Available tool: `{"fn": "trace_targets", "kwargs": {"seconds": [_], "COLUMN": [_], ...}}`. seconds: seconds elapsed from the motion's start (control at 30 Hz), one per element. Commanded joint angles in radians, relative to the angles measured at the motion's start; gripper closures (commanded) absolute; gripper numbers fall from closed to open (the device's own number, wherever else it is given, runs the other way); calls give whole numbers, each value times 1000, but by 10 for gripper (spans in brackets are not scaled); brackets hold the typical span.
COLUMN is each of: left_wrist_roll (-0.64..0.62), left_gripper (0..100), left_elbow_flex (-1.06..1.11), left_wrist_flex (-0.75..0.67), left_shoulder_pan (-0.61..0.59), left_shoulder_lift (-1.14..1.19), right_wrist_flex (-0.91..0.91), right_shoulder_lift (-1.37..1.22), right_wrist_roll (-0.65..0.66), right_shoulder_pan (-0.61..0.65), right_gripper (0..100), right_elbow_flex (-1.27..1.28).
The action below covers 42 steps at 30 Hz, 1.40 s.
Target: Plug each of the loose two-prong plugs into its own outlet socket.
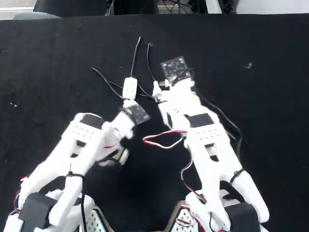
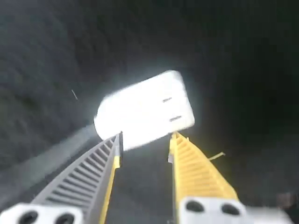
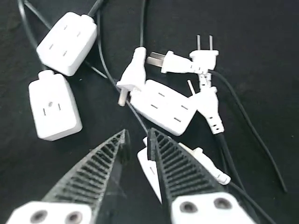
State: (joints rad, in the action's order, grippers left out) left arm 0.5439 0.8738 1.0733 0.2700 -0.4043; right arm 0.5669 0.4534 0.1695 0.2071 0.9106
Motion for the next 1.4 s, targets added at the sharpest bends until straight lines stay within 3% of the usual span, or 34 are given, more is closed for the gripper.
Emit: {"fn": "trace_targets", "kwargs": {"seconds": [0.0,0.13,0.4,0.5,0.67,0.83,1.13,1.3,1.37], "left_wrist_roll": [-206,-270,-144,-189,-279,-129,-180,-184,-181], "left_gripper": [822,822,822,815,700,712,712,712,759], "left_elbow_flex": [-10,-24,-56,-38,5,5,133,151,143], "left_wrist_flex": [-137,-152,25,-41,-132,-133,-333,-345,-344], "left_shoulder_pan": [38,25,-88,-107,-101,-101,-99,-94,-58], "left_shoulder_lift": [-37,-38,-37,-26,-37,-25,-25,-37,-31], "right_wrist_flex": [-43,-48,-49,-49,-49,-49,-49,-49,-49], "right_shoulder_lift": [42,42,45,42,42,42,42,42,42], "right_wrist_roll": [3,0,-94,-94,-94,-94,-94,-94,-94], "right_shoulder_pan": [-37,-66,-106,-106,-106,-106,-106,-106,-106], "right_gripper": [923,923,923,923,923,923,923,923,923], "right_elbow_flex": [-7,-7,-15,-19,-19,-19,-15,-18,-18]}}
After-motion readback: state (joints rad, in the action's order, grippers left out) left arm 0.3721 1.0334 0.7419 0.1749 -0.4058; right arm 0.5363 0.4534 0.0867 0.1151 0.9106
